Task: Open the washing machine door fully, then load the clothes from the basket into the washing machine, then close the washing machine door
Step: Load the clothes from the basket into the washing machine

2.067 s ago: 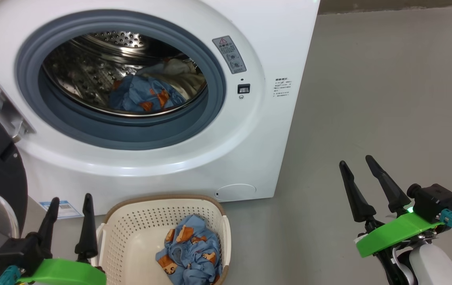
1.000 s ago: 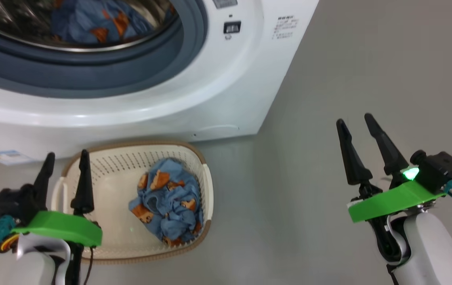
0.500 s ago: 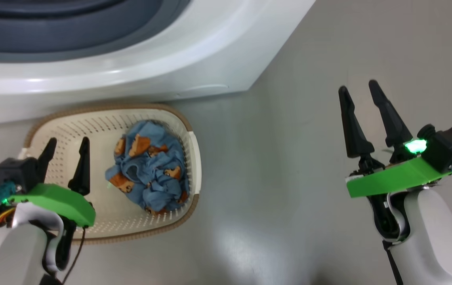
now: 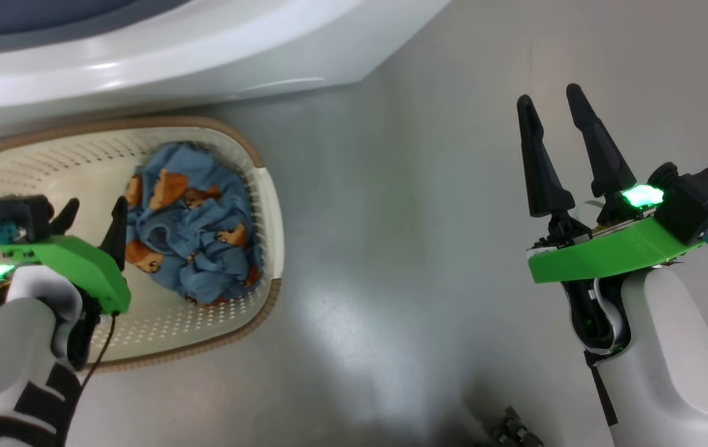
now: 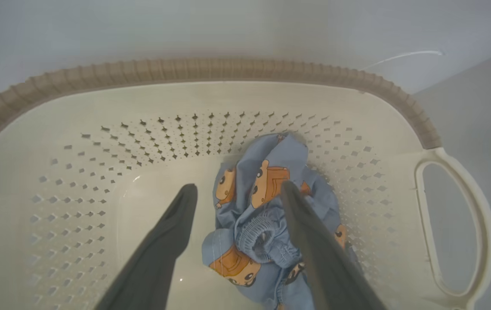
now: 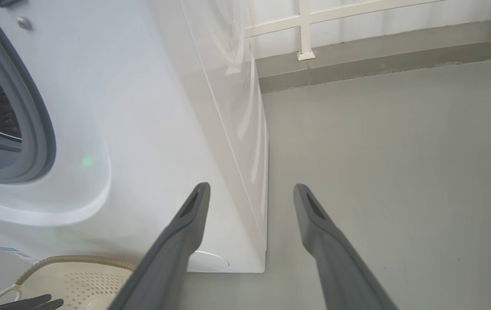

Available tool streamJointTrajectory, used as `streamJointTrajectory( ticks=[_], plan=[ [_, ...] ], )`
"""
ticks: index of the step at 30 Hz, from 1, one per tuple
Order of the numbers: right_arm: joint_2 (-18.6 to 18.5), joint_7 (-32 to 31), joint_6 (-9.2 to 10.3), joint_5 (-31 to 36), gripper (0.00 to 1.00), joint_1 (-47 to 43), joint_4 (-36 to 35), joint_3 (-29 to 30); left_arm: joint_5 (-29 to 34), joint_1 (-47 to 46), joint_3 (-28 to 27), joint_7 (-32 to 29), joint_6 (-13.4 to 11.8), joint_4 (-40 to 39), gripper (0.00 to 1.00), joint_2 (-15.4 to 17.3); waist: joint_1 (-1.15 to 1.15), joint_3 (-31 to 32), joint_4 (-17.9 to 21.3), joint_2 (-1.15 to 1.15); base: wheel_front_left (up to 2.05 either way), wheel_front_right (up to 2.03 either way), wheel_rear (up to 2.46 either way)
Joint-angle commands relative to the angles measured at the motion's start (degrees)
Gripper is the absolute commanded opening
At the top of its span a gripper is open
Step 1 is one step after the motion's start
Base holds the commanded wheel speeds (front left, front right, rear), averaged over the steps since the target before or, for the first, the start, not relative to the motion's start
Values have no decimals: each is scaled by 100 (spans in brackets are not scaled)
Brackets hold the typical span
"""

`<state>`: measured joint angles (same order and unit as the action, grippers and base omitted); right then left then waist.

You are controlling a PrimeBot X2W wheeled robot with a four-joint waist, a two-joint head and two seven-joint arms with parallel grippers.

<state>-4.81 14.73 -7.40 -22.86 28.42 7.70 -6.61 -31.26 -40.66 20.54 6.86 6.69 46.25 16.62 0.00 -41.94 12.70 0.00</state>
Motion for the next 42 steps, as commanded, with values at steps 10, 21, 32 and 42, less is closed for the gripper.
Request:
streamJointTrajectory(
  ticks=[10,21,32,42],
  plan=[
    [140,27,-9,-7,100,59,-195,-194,-99,-685,519,-294,77,1092,100,239,0,-614,513,0,0,0,0],
    [190,27,-9,-136,100,197,-245,-371,-385,-1353,1105,-372,79,1847,100,514,0,-1051,836,0,0,0,0],
    [192,27,-9,-225,100,155,-231,-386,-601,-1479,1502,-1194,80,2250,76,486,0,-1070,887,0,0,0,0],
    [192,27,-9,-169,100,171,-188,-355,-1148,-1341,1805,-1125,80,1865,0,540,0,-857,765,0,0,0,0]
  ],
)
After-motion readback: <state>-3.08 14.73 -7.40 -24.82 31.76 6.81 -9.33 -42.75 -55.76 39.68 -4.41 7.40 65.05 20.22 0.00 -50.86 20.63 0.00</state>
